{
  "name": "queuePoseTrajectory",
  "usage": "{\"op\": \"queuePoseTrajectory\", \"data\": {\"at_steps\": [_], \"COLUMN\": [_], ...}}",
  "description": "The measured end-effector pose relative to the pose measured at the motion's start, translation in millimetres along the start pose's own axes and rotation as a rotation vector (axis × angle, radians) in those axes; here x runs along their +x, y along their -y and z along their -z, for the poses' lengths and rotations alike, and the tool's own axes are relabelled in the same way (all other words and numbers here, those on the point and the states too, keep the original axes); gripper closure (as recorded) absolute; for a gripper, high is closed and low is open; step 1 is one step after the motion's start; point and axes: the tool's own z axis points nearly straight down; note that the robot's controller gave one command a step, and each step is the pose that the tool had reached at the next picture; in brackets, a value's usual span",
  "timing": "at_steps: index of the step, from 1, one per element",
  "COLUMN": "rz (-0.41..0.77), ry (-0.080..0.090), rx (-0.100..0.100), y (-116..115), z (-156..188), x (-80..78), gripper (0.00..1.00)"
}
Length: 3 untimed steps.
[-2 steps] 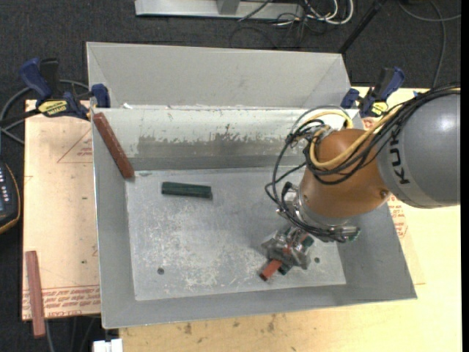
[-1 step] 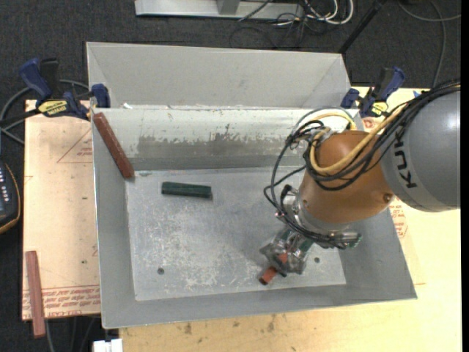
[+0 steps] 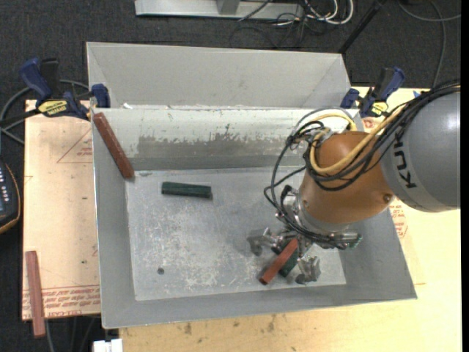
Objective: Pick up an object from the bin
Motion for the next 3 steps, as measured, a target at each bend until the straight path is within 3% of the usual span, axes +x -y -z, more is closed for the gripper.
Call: {"op": "queuePoseTrajectory", "data": {"at_steps": [1,2,3], "rz": [0.61,0.61,0.634], "ry": [0.0,0.001,0.003], "rx": [0.001,0.0,0.008], "y": [56,56,25], "z": [-31,-31,139], "x": [12.4,11.7,-9.6], "gripper": [0.0,1.0,1.0]}}
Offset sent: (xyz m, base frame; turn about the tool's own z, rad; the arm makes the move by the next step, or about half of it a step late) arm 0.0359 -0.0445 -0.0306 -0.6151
